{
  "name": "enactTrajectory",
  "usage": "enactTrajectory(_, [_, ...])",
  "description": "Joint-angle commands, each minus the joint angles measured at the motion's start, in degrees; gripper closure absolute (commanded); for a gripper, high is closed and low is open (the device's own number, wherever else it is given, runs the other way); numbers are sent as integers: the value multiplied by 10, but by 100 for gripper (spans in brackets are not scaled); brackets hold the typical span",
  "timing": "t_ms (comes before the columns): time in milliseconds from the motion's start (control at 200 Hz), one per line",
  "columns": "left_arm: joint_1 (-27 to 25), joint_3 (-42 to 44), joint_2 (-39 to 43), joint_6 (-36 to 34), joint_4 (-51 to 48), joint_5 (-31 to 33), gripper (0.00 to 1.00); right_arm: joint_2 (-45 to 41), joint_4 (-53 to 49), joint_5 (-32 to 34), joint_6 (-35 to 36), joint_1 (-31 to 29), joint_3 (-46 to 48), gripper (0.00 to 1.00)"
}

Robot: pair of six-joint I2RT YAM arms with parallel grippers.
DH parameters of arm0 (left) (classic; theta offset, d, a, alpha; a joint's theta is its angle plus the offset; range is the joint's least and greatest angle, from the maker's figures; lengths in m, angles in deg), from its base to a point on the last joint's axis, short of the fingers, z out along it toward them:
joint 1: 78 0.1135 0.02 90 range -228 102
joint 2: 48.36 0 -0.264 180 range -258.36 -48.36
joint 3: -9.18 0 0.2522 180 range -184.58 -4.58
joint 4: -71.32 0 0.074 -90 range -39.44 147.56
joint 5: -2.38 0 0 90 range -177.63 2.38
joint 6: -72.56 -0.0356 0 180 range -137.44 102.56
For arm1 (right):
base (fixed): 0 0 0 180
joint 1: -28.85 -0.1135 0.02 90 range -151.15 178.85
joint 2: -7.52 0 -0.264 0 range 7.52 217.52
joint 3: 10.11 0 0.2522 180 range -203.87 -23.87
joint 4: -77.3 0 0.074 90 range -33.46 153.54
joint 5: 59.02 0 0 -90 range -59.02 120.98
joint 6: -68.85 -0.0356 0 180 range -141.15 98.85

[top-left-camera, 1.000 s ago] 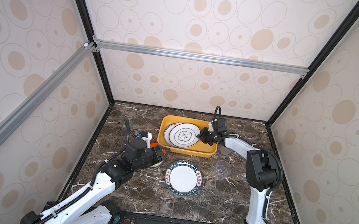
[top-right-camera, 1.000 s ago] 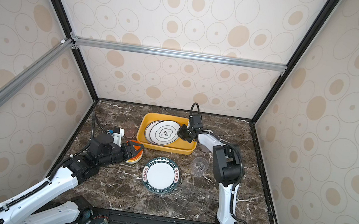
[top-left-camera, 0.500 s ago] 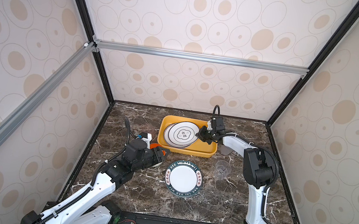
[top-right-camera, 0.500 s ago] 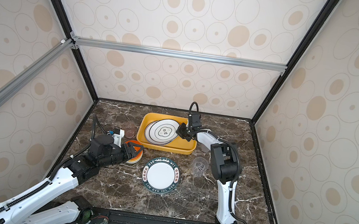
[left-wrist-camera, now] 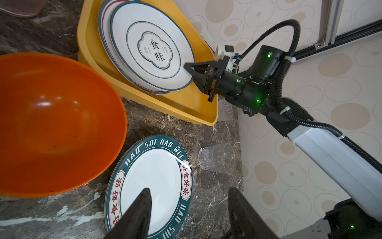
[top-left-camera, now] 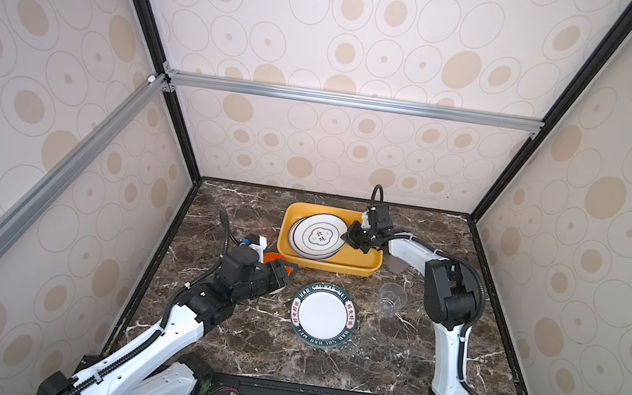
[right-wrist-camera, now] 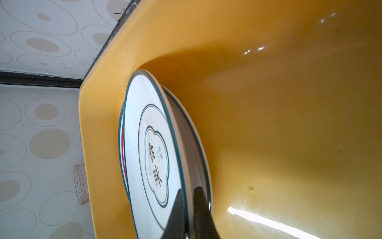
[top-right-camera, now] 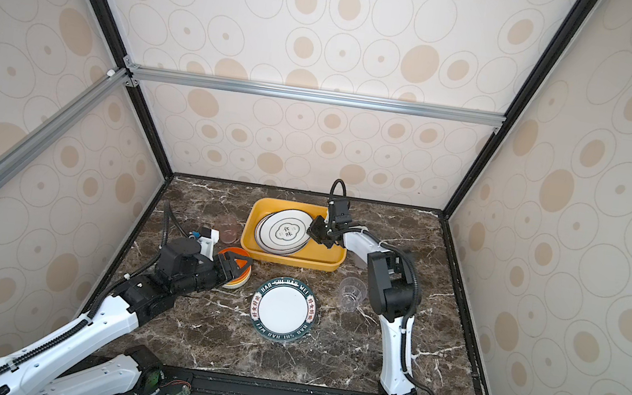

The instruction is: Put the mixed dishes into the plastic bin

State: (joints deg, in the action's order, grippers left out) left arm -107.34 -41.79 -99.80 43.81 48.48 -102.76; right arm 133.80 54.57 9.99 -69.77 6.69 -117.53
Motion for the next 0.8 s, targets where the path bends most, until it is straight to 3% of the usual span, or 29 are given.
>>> enactTrajectory(0, [5,2,4,5,5,0,41,11,15,0,-11,-3,-19,97])
enactTrajectory(115, [5,3,4,7,7,-1,41,12,18,-2,-13,-4,-14,93])
enactTrajectory(240, [5,4,4,8,8,-1,41,12,16,-1,-14,-5,-10,80])
enactTrajectory(345, [6,4,4,8,9,-2,41,11,13,2,-14,-5,-3,74])
enactTrajectory(795, [6,5,-1,10,18,-9,41,-11,-22,33,11,-5,16,71])
